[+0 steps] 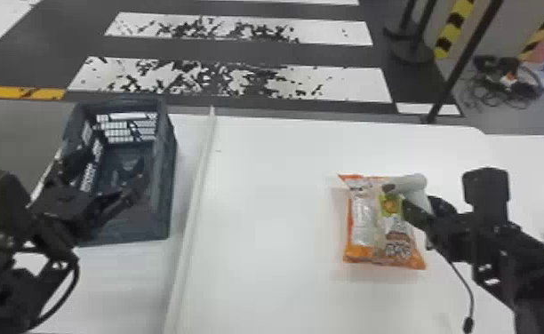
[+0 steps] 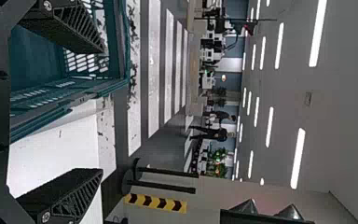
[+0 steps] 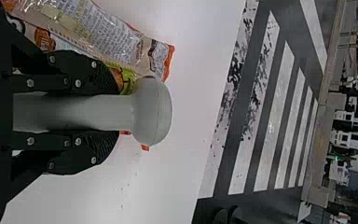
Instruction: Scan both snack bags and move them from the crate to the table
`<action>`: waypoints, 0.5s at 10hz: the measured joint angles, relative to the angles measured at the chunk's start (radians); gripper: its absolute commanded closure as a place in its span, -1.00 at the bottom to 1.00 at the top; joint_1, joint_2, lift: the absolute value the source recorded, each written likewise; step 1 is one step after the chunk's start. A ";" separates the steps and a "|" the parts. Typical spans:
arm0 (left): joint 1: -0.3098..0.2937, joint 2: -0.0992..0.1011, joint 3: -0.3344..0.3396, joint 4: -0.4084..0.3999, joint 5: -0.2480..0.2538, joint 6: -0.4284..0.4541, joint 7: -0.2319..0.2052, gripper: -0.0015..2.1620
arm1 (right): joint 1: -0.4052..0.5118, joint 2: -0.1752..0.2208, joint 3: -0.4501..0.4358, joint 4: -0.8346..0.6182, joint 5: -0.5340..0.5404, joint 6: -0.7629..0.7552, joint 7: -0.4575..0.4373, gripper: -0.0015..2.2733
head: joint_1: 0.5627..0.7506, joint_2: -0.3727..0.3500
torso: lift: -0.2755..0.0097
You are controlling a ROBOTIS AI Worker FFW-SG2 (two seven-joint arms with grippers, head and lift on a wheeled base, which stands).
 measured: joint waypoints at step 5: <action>0.000 -0.002 0.002 0.003 0.000 0.000 0.000 -0.92 | -0.005 0.004 -0.014 0.006 -0.005 -0.002 0.000 0.98 | 0.41 -0.02 | 0.32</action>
